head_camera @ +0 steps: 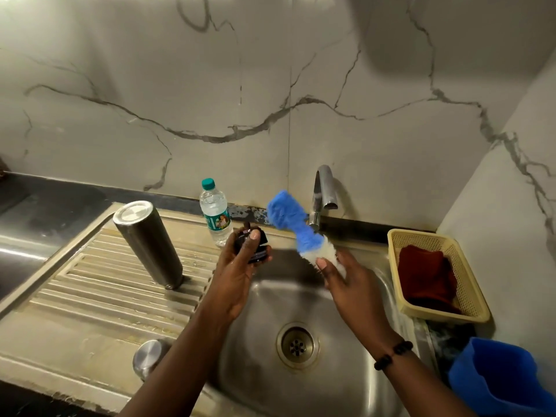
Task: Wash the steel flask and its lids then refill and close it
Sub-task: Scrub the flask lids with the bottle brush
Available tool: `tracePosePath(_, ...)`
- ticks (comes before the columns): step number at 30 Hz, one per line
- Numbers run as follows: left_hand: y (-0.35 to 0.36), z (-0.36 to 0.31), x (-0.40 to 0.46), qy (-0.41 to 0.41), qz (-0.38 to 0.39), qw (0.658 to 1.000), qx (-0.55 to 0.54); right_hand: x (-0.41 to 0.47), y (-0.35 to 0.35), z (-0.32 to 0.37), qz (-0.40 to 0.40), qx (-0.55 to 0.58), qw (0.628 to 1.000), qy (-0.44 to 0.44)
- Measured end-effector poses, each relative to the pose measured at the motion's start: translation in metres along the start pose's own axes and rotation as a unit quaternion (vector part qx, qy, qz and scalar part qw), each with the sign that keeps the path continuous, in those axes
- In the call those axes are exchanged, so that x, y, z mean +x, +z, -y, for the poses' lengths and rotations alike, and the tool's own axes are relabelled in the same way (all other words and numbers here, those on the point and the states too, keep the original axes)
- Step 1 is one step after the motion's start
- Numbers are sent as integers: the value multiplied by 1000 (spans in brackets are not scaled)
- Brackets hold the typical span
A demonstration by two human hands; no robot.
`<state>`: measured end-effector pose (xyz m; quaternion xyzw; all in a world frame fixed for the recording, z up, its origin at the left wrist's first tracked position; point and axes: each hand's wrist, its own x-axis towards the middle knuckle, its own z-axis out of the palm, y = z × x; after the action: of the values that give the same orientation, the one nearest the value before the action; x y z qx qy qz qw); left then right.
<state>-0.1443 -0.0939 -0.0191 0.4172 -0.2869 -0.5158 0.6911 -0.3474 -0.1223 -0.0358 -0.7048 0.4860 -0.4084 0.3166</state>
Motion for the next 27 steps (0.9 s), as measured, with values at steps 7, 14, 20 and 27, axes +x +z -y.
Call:
tracePosePath(7, -15, 0, 1, -10, -15, 995, -102, 2, 1, -5, 2, 50, 998, 37)
tracePosePath(14, -3, -1, 6, -39, -15, 996, -73, 2, 9, -11, 35, 37, 998, 49)
tracePosePath(20, -11, 3, 4, -65, -28, 997, -26, 3, 6, -9, -2, 10, 999, 45)
tracePosePath(27, -13, 5, 3, -64, -16, 997, -28, -2, 4, -13, 11, -32, 998, 50)
